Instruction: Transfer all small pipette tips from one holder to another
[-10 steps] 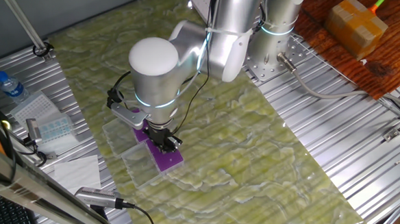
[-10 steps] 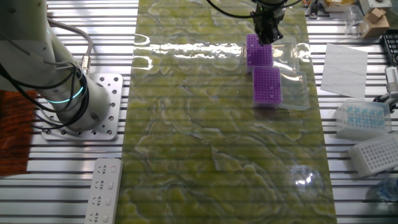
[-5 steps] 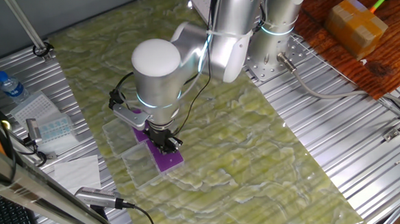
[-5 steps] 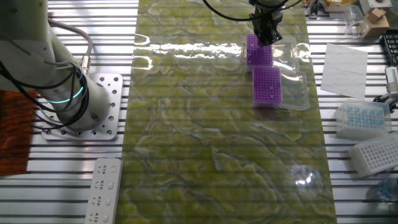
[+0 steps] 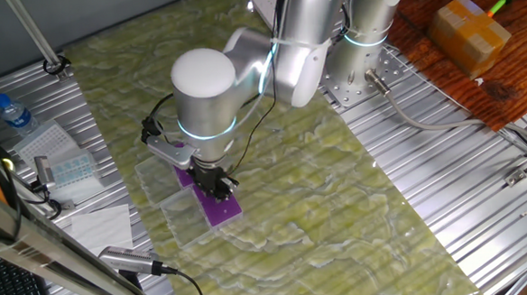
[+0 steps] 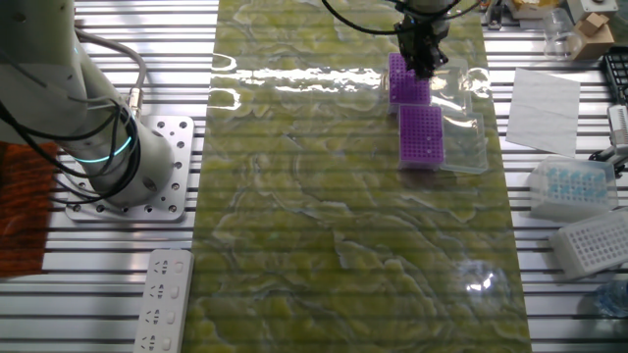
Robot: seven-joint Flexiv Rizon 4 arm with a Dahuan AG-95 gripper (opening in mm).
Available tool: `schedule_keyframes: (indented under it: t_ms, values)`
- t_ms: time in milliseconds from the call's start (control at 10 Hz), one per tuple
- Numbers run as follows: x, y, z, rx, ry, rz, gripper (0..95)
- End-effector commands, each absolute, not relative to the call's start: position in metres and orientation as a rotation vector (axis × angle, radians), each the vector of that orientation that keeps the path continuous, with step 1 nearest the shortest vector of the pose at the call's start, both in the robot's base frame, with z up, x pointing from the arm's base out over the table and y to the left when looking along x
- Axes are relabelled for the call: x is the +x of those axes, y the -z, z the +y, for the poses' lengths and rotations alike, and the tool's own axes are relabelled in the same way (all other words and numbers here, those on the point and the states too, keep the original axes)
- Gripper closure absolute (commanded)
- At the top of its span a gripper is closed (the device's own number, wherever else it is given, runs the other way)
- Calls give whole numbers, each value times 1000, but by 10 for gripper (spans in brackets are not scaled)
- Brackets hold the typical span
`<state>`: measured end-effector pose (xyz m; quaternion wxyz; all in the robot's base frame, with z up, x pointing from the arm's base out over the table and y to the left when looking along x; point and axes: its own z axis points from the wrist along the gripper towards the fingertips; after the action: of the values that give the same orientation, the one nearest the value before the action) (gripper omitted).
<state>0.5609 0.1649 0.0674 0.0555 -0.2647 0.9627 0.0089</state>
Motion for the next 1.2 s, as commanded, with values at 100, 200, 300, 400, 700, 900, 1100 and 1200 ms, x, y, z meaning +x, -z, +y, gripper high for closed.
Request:
schedule_keyframes:
  t_ms: [100,200,300,400,700,900,1100,1200]
  values:
    - [566,-77,120,-1018,-12,2883,760]
    - [567,-79,106,-1065,-8,2870,760]
    - [566,-79,89,-1124,-4,2847,760]
    - [565,-77,73,-1175,1,2825,760]
    - [564,-71,52,-1241,21,2793,760]
    - [566,-69,45,-1264,25,2781,760]
    - [569,-65,42,-1269,26,2776,760]
    - [571,-64,42,-1268,27,2776,760]
